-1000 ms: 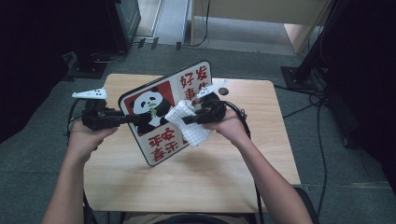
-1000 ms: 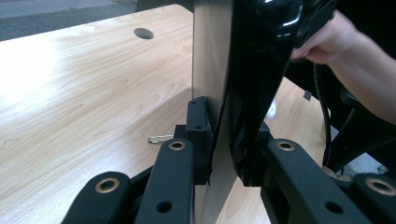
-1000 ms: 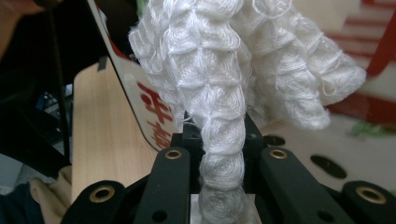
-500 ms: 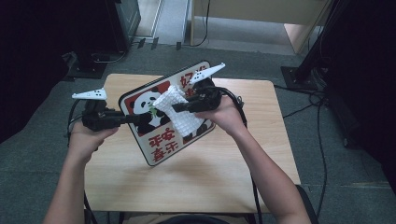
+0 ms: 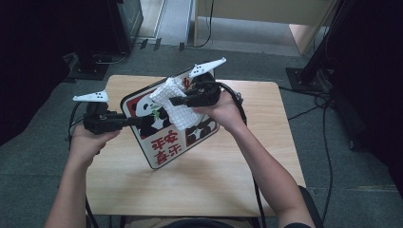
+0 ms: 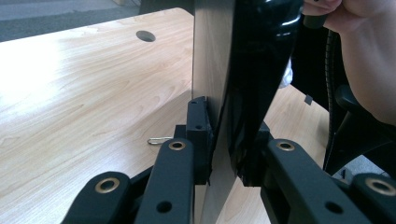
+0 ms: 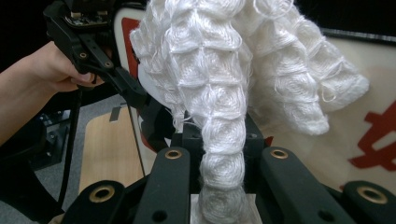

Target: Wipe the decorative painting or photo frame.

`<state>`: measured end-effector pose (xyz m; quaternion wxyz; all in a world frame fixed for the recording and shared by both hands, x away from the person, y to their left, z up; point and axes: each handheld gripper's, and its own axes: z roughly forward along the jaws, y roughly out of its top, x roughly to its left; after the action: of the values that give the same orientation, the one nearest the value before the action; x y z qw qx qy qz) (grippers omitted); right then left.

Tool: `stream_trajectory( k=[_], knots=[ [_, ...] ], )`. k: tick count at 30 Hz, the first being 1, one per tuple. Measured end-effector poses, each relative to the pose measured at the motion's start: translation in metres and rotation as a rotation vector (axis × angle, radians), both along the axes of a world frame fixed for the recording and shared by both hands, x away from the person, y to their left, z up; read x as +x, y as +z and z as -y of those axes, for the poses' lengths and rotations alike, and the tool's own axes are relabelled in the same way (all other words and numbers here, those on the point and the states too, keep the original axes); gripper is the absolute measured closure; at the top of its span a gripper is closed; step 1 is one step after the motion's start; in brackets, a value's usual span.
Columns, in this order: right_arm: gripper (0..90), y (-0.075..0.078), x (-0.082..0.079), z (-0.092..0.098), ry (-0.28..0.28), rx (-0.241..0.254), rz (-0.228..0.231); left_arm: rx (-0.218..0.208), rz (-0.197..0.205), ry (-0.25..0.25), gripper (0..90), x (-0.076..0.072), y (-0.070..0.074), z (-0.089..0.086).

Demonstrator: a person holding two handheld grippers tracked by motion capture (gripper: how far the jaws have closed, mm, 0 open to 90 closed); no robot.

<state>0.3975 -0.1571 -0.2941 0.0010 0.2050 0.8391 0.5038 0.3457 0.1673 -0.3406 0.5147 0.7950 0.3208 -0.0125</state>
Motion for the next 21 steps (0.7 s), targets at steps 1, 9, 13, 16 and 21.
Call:
stream_trajectory(
  k=[1,9,13,16,21],
  knots=[
    [79.1,0.001,0.0006,-0.0006,0.001,-0.001,0.009,0.002,0.0,-0.002,78.7,0.0,0.0001,0.0],
    [78.8,0.0026,0.0039,-0.0027,-0.002,0.006,0.026,0.003,0.005,-0.006,78.7,0.0003,0.0,-0.0002],
    [78.8,0.0021,0.0052,-0.005,-0.002,0.016,0.035,0.004,0.005,-0.007,78.7,0.0002,0.0002,0.0],
    [78.7,0.0016,0.0045,-0.0073,-0.003,0.01,0.032,0.001,0.002,-0.008,78.6,0.0004,0.0,-0.0003],
    [78.4,-0.0006,0.0061,-0.0075,-0.011,0.002,0.02,0.0,0.004,-0.011,78.6,0.0005,-0.0001,-0.0003]
  ],
)
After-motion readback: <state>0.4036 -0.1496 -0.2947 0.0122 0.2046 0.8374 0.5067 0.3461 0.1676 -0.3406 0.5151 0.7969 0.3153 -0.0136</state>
